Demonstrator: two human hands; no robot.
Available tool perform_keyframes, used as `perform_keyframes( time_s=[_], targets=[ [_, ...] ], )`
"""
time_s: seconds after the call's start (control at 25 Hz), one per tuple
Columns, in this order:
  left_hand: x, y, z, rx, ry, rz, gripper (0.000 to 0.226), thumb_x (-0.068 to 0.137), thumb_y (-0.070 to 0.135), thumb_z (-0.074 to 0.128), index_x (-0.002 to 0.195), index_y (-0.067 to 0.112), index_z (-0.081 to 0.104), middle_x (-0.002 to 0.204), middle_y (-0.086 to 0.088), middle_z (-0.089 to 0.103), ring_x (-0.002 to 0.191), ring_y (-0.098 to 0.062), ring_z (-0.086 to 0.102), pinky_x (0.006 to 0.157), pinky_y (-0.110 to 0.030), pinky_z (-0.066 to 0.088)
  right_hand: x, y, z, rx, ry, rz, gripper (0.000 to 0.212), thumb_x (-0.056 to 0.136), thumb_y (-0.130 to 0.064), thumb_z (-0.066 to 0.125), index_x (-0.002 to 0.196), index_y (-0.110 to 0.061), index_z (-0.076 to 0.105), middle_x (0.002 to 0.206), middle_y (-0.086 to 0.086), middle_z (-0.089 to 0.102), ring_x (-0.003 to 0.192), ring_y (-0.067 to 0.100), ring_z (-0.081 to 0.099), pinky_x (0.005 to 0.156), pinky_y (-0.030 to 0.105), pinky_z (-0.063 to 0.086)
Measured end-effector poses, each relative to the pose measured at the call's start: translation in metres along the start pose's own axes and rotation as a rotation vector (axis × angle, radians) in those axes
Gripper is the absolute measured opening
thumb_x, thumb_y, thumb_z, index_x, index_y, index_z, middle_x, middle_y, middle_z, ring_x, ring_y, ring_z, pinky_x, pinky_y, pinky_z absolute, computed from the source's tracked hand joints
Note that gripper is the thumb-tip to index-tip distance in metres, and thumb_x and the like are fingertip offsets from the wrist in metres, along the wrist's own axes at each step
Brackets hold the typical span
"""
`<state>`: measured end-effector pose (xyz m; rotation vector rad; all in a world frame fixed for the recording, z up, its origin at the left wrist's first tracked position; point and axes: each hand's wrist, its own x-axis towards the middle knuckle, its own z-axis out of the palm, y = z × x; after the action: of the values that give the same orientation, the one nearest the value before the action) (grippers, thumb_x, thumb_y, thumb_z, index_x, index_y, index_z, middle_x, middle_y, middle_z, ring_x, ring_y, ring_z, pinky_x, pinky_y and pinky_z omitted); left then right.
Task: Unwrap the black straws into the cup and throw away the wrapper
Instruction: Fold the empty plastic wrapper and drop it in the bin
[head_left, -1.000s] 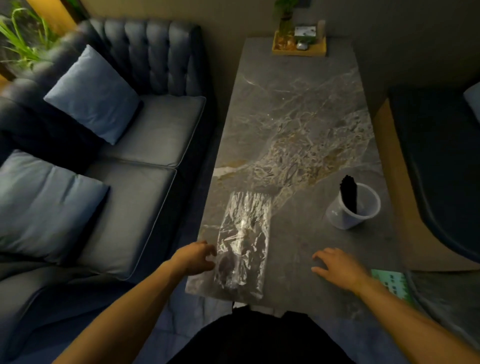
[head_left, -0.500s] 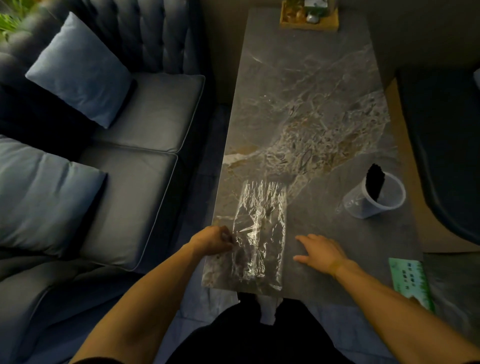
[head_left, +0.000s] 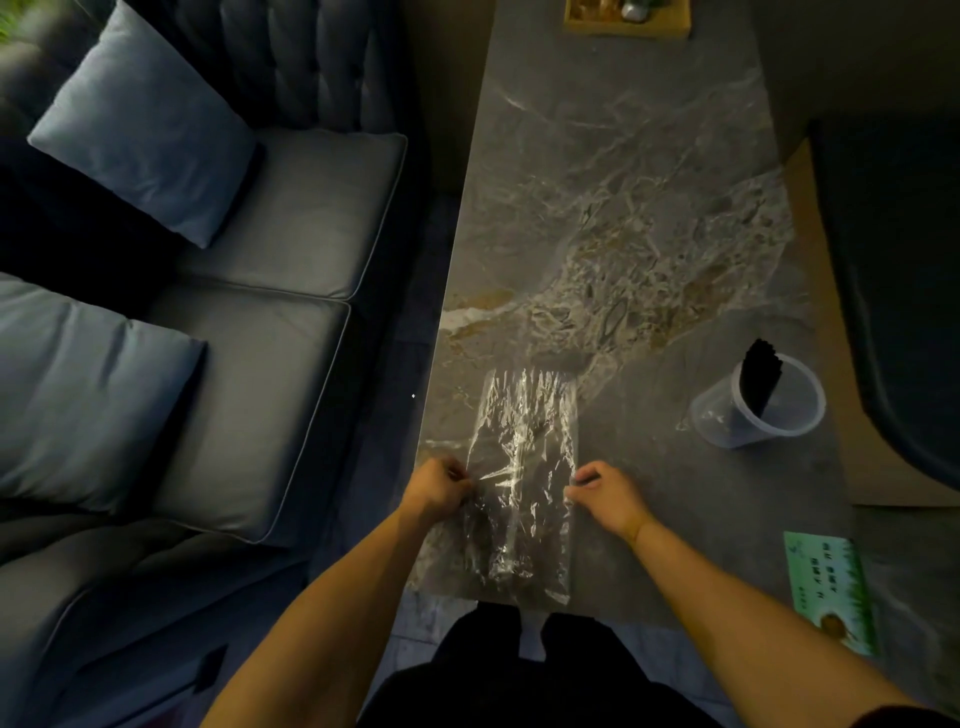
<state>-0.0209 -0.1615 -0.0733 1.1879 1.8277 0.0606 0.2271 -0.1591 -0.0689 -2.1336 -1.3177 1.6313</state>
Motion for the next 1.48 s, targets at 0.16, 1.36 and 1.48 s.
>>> perform_keyframes(
  time_s=[0.16,1.36,1.48],
  targets=[
    [-0.004,-0.005,-0.001,-0.075,-0.003,0.007,0.017,0.085,0.024,0.071,0.087,0.008,0.069,0.078,-0.004,0.066,0.073,-0.016,0.060,0.071,-0.030,0.051,-0.006,0.000,-0.005,0.112,0.042,0.005,0.017,0.083,-0.003,0.070,0.077,-0.015,0.058,0.089,0.015,0.065,0.081,0.024,0.059,0.075,0.035,0.050],
    [-0.140,0.185,0.127,-0.300,-0.440,0.583,0.004,0.089,0.012,0.068,0.088,0.009,0.069,0.070,0.003,0.070,0.058,-0.006,0.057,0.056,-0.018,0.047,-0.235,0.164,-0.123,0.781,0.655,-0.149,0.011,0.089,-0.011,0.066,0.099,-0.006,0.066,0.080,0.011,0.072,0.063,0.016,0.068,0.057,0.025,0.054],
    [-0.178,0.210,0.172,-0.275,-0.496,0.628,0.008,0.089,0.015,0.067,0.090,0.007,0.069,0.075,-0.003,0.069,0.060,-0.009,0.057,0.058,-0.023,0.048,-0.273,0.215,-0.138,0.840,0.740,-0.137,0.012,0.089,-0.012,0.067,0.099,-0.007,0.066,0.083,0.009,0.072,0.057,0.008,0.067,0.053,0.021,0.053]
  ],
)
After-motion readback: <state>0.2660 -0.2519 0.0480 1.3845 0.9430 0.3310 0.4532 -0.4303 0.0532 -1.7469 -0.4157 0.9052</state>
